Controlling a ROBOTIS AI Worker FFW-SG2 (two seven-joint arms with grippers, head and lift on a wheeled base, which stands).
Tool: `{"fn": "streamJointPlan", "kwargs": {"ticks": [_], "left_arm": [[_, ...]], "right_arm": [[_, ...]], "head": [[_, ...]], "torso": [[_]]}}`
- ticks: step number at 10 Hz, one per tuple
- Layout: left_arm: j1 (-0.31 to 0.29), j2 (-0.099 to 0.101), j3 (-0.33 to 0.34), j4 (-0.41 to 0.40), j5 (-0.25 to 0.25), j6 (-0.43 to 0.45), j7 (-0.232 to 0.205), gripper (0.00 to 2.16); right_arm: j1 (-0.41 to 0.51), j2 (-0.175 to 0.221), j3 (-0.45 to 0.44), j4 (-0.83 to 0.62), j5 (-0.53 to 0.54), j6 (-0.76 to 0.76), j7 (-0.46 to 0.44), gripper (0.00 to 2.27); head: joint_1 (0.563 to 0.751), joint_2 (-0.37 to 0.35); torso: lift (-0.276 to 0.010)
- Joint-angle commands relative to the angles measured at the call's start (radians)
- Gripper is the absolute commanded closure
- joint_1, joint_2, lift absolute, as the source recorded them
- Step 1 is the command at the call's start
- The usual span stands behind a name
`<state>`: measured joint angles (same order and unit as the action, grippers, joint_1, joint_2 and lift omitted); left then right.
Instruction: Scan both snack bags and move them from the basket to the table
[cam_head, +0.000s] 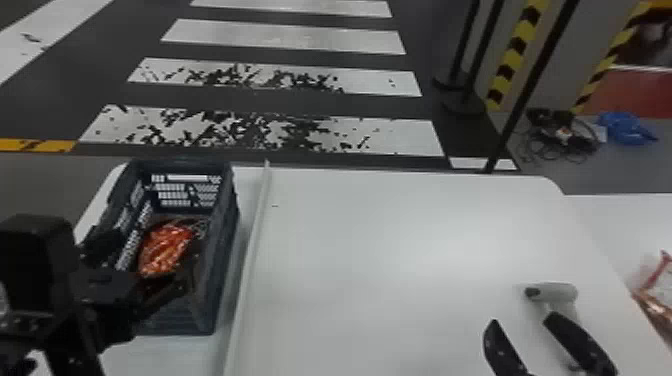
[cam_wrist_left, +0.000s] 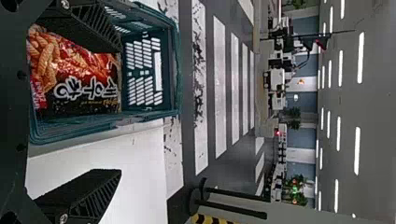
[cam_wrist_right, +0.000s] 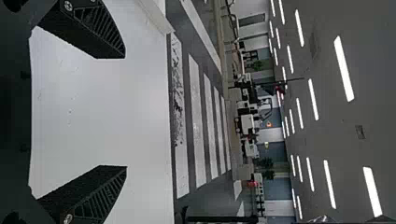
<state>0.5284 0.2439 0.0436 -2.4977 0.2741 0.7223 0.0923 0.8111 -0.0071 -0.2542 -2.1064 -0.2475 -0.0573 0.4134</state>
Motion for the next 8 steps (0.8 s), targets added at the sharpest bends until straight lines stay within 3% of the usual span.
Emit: {"fn": "streamJointPlan", "kwargs": {"ticks": [1, 3, 5, 8], "left_arm": [[-0.057, -0.009, 0.002, 0.025, 0.008, 0.044, 0.012, 0.08], [-0.156, -0.011, 0.005, 0.091, 0.011, 0.112, 0.032, 0.08], [-0.251, 0.000, 0.007, 0.181, 0.013, 0.142, 0.035, 0.08], [-0.340, 0.014, 0.027, 0.292, 0.031, 0.145, 0.030, 0.08]], "right_arm": [[0.010, -0.007, -0.004, -0.014, -0.004, 0.001, 0.001, 0.08], [0.011, -0.008, -0.004, -0.015, -0.007, 0.001, 0.005, 0.08], [0.011, -0.008, -0.004, -0.015, -0.018, -0.002, 0.016, 0.08], [0.013, -0.007, -0.008, -0.021, -0.018, 0.001, 0.016, 0.08]], "head": [[0.695, -0.074], [0.695, -0.063], [0.695, -0.034], [0.695, -0.009]], "torso": [[-0.098], [-0.098], [-0.098], [-0.098]]}}
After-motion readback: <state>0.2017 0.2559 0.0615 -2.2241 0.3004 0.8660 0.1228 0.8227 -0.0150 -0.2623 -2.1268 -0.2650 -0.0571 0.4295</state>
